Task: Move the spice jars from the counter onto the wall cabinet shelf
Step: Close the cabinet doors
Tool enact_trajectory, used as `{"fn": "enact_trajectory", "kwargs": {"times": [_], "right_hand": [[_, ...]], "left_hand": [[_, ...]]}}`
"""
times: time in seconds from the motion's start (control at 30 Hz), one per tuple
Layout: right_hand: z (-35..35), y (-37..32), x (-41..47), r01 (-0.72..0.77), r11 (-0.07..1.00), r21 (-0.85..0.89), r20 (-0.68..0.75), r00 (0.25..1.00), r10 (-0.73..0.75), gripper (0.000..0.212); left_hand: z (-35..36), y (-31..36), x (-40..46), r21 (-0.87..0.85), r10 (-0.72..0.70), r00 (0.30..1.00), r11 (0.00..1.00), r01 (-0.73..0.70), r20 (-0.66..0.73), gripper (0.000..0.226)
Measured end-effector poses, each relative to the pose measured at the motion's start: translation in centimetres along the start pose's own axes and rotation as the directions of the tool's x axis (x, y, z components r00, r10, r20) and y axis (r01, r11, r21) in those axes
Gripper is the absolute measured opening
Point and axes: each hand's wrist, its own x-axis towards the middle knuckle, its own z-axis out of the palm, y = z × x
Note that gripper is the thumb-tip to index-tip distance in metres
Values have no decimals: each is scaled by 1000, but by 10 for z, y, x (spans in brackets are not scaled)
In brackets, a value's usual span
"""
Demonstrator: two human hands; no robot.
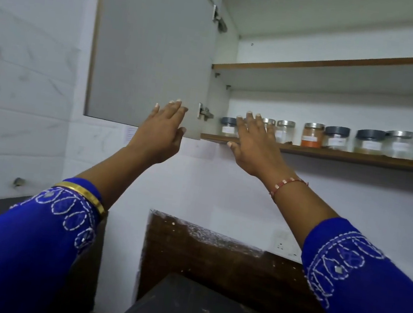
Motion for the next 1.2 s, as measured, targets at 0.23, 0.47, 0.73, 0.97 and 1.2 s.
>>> {"fn": "enact_trajectory", "kwargs": {"times": [0.23,0.47,0.73,0.97,1.2], "right_hand": [[4,-91,48,155,988,-6,-66,986,-155,67],[19,-191,91,225,974,19,-142,965,-220,76],[33,-264,128,107,981,159,-155,985,-82,101],[51,-290,142,91,978,187,-240,970,-44,96],[69,-299,141,72,941,332,-291,956,30,85]], "left_hand": [[-42,-76,7,42,-40,977,998,49,-210,48],[-64,-147,21,-123,-171,910,983,134,-378,48],[-61,-192,46,-429,-346,888,882,197,-304,49],[-47,-202,77,-660,-331,941,723,204,-72,40],[-26,-199,85,-851,-392,919,494,177,-36,17]]}}
